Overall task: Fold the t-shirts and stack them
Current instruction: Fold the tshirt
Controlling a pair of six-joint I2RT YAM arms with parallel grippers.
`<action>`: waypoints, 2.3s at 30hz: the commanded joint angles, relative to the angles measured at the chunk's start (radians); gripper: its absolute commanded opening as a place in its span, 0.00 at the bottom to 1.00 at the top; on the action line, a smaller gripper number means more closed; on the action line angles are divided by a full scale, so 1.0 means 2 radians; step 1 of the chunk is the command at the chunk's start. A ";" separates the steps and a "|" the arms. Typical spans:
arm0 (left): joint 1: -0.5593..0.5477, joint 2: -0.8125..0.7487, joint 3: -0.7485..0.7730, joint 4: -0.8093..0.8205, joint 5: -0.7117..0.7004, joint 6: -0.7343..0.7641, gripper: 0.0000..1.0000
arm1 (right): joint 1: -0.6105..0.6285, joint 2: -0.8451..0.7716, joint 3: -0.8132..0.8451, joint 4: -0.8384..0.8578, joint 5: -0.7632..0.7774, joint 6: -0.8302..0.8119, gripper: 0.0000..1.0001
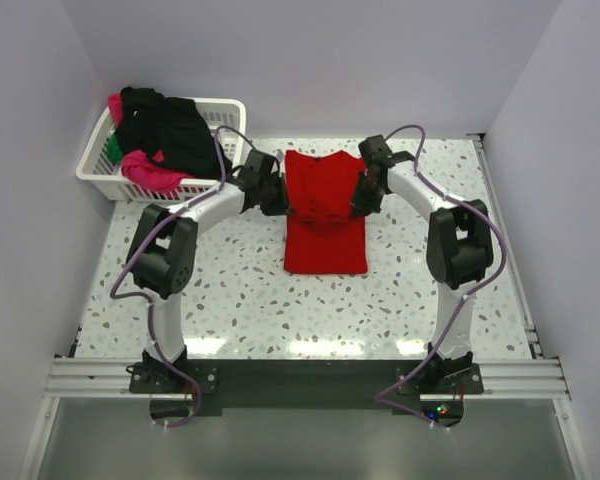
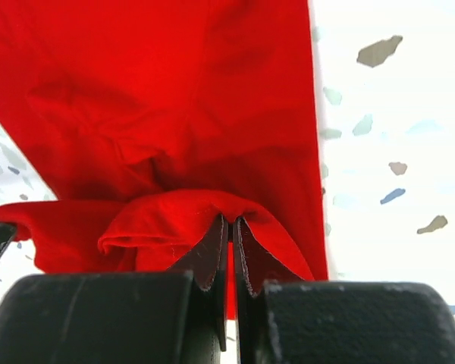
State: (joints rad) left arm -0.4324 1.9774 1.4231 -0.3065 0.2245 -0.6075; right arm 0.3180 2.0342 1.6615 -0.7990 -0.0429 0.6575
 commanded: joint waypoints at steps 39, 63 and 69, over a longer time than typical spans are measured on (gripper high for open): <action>0.020 -0.004 0.058 0.034 0.015 0.025 0.67 | -0.044 0.026 0.128 0.005 -0.032 -0.056 0.70; -0.038 -0.127 -0.180 0.028 -0.016 0.020 0.66 | -0.043 -0.126 -0.249 0.086 -0.090 -0.040 0.48; -0.040 -0.140 -0.201 0.034 -0.016 0.015 0.64 | -0.042 -0.126 -0.267 0.092 -0.089 -0.039 0.42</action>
State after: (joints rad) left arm -0.5068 1.7412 1.0393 -0.2653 0.2043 -0.5648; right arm 0.2344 1.8183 1.1416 -0.6460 -0.2050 0.5686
